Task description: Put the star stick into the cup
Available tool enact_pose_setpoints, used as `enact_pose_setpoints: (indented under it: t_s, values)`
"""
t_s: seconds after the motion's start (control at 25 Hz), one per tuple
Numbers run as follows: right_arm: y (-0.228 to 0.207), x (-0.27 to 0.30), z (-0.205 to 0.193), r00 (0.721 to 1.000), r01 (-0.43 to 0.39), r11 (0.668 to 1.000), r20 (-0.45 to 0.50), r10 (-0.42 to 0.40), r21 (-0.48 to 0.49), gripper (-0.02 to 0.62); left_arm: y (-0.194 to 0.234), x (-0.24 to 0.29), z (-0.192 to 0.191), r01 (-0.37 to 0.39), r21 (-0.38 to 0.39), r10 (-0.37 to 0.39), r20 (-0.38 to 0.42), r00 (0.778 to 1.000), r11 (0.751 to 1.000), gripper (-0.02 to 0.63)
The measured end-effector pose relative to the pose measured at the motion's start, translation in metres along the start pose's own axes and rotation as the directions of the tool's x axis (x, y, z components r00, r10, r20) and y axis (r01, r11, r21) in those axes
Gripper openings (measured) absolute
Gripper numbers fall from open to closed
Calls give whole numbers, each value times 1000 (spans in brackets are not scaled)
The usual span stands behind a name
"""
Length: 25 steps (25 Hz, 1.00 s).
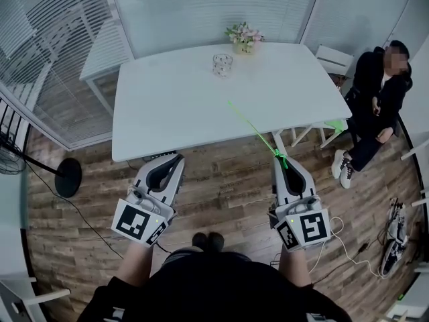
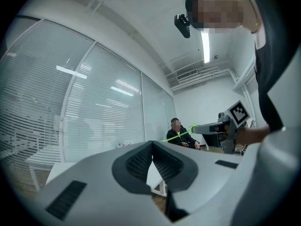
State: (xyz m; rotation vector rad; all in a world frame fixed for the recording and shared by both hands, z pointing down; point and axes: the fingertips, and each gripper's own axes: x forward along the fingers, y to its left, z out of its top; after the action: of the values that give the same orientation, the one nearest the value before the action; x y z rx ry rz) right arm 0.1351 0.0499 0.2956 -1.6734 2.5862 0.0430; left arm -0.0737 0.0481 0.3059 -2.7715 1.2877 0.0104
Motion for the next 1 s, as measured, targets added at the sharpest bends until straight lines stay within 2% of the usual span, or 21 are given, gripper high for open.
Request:
enact_pose_setpoints:
  t_s: [0.48, 0.64, 1.0]
  values:
    - [-21, 4, -10, 1000, -6, 1000, -23, 5, -13, 22, 0, 11, -11, -35, -8, 35, -15, 999, 999, 14]
    - [-27, 12, -15, 1000, 3, 1000, -21, -3, -14, 23, 5, 23, -17, -22, -5, 22, -13, 1000, 1000, 14]
    - [-45, 67, -18, 999, 28, 999, -15, -29, -34, 21, 54, 66, -21, 4, 9, -4, 3, 1000, 1000, 14]
